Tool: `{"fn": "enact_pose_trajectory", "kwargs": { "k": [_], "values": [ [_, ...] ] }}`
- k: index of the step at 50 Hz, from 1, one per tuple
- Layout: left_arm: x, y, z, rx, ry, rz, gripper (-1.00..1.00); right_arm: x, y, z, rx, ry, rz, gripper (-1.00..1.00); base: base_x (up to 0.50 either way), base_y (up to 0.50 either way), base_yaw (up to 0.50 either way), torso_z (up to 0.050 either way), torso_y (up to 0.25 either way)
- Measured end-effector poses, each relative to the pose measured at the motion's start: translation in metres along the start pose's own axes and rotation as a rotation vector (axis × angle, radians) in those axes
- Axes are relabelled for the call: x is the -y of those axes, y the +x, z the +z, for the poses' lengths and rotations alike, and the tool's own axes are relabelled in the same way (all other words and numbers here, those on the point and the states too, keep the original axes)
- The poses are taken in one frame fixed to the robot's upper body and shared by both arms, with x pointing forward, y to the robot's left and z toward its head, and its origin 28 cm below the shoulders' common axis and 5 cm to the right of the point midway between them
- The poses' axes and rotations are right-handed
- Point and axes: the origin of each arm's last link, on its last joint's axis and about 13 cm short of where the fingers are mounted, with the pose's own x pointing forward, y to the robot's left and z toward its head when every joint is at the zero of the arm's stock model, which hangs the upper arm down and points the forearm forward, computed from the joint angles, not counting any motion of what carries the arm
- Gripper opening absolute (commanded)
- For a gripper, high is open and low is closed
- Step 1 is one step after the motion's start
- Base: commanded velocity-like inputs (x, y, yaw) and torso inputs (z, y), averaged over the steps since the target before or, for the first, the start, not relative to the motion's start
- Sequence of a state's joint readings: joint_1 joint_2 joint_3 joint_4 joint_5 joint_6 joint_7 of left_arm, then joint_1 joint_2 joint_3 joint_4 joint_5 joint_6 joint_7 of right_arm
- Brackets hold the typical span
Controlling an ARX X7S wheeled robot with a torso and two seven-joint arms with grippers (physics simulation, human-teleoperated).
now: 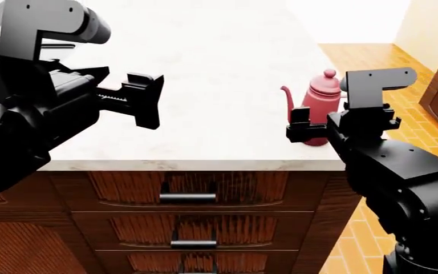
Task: Pick the jug and teapot and place them in the sink. Then turn on the water.
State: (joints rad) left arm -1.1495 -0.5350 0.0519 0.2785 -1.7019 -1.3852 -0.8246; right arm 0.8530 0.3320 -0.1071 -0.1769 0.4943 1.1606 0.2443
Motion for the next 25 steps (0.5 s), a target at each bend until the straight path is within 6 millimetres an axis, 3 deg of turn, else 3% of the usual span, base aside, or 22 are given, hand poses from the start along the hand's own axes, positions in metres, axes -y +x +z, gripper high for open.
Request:
{"fn": "enact_pose_trajectory", "kwargs": {
  "k": [13,14,25],
  "values": [
    [0.0,0.001,-0.001,-0.002,-0.003,-0.004,1.0,-0.003,0.021,-0.003,-0.002,0.006,0.002,1.0,0.0,0.0,0.0,0.0,0.0],
    [0.0,0.001,-0.001,-0.002,-0.003,-0.004,1.0,-0.004,0.022,-0.003,0.0,0.007,0.003,-1.0,0.0,0.0,0.0,0.0,0.0],
    [0.0,0.002,-0.003,-0.002,-0.007,-0.005,1.0,-0.004,0.027,-0.003,0.006,0.018,-0.009,-1.0,0.0,0.0,0.0,0.0,0.0]
  ]
}}
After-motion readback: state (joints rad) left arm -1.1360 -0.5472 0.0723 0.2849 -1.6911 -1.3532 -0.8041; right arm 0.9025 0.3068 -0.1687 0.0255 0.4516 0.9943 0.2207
